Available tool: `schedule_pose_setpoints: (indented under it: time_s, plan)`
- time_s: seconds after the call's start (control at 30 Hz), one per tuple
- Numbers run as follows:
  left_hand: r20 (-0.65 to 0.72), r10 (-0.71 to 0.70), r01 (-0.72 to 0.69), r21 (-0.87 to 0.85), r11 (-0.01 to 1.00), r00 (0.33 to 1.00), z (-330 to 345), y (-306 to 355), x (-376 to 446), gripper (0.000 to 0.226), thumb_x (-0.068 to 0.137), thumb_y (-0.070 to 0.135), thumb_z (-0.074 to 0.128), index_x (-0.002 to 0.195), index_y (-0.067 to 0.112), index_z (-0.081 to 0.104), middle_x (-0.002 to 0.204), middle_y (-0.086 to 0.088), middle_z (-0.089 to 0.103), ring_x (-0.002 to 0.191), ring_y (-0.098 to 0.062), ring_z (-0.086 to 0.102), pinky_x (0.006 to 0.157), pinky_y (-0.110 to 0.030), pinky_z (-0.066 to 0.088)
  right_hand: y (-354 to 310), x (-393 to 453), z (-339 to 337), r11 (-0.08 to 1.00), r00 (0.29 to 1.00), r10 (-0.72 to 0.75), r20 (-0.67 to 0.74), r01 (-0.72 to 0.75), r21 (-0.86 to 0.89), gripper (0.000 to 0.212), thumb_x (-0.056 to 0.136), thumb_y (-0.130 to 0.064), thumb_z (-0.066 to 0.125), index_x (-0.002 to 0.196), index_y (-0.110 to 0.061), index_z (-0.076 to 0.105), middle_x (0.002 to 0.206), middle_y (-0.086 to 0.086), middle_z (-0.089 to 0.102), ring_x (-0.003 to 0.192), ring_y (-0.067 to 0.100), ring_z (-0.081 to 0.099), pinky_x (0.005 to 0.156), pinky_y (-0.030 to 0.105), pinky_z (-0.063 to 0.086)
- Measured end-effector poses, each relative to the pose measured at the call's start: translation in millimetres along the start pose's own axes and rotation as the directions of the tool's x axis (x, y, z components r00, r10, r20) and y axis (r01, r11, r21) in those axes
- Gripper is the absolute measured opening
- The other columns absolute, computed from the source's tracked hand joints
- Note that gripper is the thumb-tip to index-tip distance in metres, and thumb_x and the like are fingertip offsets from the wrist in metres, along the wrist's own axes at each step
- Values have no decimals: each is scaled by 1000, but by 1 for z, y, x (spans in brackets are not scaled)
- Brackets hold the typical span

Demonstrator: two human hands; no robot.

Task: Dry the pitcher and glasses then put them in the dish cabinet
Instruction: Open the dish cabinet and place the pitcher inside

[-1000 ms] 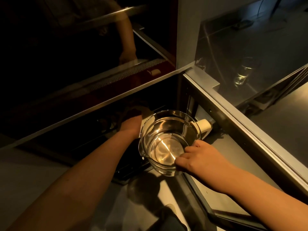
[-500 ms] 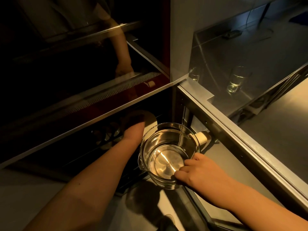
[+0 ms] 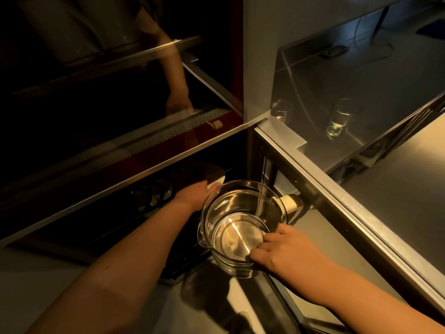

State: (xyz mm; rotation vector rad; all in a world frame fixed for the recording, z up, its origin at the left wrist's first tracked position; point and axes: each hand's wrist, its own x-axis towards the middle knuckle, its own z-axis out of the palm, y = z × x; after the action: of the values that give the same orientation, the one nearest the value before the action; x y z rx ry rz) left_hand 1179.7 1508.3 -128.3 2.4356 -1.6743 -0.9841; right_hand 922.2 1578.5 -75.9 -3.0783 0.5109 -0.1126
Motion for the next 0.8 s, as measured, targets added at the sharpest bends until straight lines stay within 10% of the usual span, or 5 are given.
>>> schedule_pose_setpoints:
  time_s: [0.6,0.8]
  plan:
    - [-223,299,-224,309,925,928,21,-17,-11,45,95,39,49,137,28,37,127,-3,54,110,-24,57,90,-41,50,1,2,-1,1000,1000,12,-8,-12,15,33,57,-28,82,84,-34,63,62,-17,60,59,4,56,55,22,43]
    - [-158,442,-313,505,804,883,44,-33,-11,73,96,42,47,152,25,4,160,3,-2,146,-13,-7,116,-34,2,2,2,-4,999,1000,27,-3,-26,42,35,54,-29,84,81,-35,63,60,-17,59,56,4,55,54,21,42]
